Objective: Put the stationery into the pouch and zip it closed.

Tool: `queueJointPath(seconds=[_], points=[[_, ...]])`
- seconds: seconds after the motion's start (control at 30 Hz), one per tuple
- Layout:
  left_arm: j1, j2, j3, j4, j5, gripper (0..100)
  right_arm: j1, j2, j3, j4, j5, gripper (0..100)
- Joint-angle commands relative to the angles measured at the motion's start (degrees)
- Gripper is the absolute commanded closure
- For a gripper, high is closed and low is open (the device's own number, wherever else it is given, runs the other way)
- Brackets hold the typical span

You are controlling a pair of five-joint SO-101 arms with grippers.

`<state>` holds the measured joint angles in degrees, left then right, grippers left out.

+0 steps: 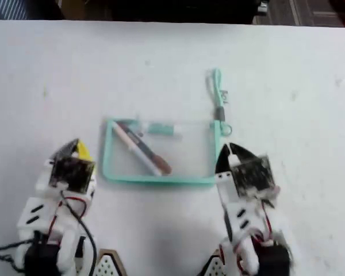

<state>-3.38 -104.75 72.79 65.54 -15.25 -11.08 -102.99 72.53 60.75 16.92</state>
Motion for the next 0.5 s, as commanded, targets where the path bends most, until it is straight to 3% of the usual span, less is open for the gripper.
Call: queueJointPath(seconds=[0.0, 0.23, 0.33, 0.47], points=[[-0.22, -0.31, 3.87, -1.85, 4.57, 98, -0.40, -0.40, 8.53, -8.22, 0.09, 97.8], [-0.31, -0.31, 16.70, -8.70, 6.86, 98, -0.40, -0.40, 24.26, -19.82, 0.09, 97.8], [-0.22, -0.04, 24.53, -16.09, 6.95, 98, -0.40, -0.13, 24.35, -17.36, 0.00, 97.8], [-0.57, 0.04, 24.26, -12.75, 6.95, 98, -0.57, -0.13, 24.35, -13.23, 0.00, 97.8]])
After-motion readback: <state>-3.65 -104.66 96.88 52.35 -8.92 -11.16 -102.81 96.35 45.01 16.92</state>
